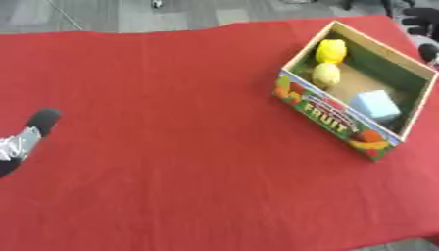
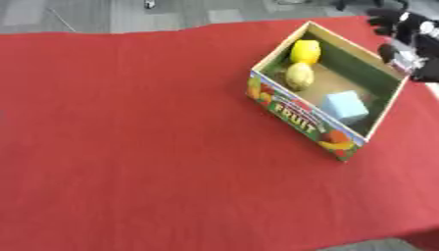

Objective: Pick up the objects with one hand, pass them to the other hand, and then place them into the box on the other side of the table.

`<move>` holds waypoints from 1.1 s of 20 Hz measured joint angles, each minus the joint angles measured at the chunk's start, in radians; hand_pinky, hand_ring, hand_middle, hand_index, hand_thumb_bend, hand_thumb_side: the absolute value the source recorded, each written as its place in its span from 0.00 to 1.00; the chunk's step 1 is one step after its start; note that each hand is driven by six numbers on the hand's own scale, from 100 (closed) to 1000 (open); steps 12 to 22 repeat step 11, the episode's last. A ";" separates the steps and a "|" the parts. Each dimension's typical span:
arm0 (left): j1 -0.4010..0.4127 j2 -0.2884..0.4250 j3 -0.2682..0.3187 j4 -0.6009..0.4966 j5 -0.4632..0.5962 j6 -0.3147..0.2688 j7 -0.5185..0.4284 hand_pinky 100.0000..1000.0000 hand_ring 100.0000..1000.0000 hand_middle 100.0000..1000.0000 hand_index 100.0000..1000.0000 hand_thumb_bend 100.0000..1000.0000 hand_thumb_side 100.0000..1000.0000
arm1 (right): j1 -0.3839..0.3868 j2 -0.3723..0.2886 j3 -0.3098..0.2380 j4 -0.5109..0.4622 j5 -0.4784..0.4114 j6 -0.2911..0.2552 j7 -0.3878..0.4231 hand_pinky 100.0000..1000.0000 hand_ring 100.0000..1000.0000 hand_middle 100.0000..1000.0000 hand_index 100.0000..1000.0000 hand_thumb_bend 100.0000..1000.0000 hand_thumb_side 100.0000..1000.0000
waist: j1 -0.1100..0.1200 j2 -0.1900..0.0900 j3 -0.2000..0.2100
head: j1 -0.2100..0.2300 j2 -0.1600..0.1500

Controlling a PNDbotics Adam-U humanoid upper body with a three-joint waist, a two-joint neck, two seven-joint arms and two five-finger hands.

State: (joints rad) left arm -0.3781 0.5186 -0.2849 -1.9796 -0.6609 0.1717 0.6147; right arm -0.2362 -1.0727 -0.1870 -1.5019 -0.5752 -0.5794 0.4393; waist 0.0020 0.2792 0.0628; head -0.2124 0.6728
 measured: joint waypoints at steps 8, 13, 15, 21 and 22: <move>0.063 -0.006 0.094 0.000 0.072 0.067 0.040 0.66 0.60 0.51 0.86 0.43 0.49 | 0.277 0.164 -0.148 -0.461 -0.217 0.067 -0.109 0.96 1.00 1.00 1.00 0.00 0.47 | 0.005 -0.045 -0.033 | 0.174 0.020; 0.063 -0.020 0.124 0.000 0.134 0.088 0.018 0.68 0.61 0.52 0.87 0.21 0.61 | 0.317 0.254 -0.171 -0.477 -0.218 0.100 -0.091 0.98 1.00 1.00 1.00 0.00 0.38 | 0.005 -0.061 -0.036 | 0.199 0.026; 0.063 -0.020 0.124 0.000 0.134 0.088 0.018 0.68 0.61 0.52 0.87 0.21 0.61 | 0.317 0.254 -0.171 -0.477 -0.218 0.100 -0.091 0.98 1.00 1.00 1.00 0.00 0.38 | 0.005 -0.061 -0.036 | 0.199 0.026; 0.063 -0.020 0.124 0.000 0.134 0.088 0.018 0.68 0.61 0.52 0.87 0.21 0.61 | 0.317 0.254 -0.171 -0.477 -0.218 0.100 -0.091 0.98 1.00 1.00 1.00 0.00 0.38 | 0.005 -0.061 -0.036 | 0.199 0.026; 0.063 -0.020 0.124 0.000 0.134 0.088 0.018 0.68 0.61 0.52 0.87 0.21 0.61 | 0.317 0.254 -0.171 -0.477 -0.218 0.100 -0.091 0.98 1.00 1.00 1.00 0.00 0.38 | 0.005 -0.061 -0.036 | 0.199 0.026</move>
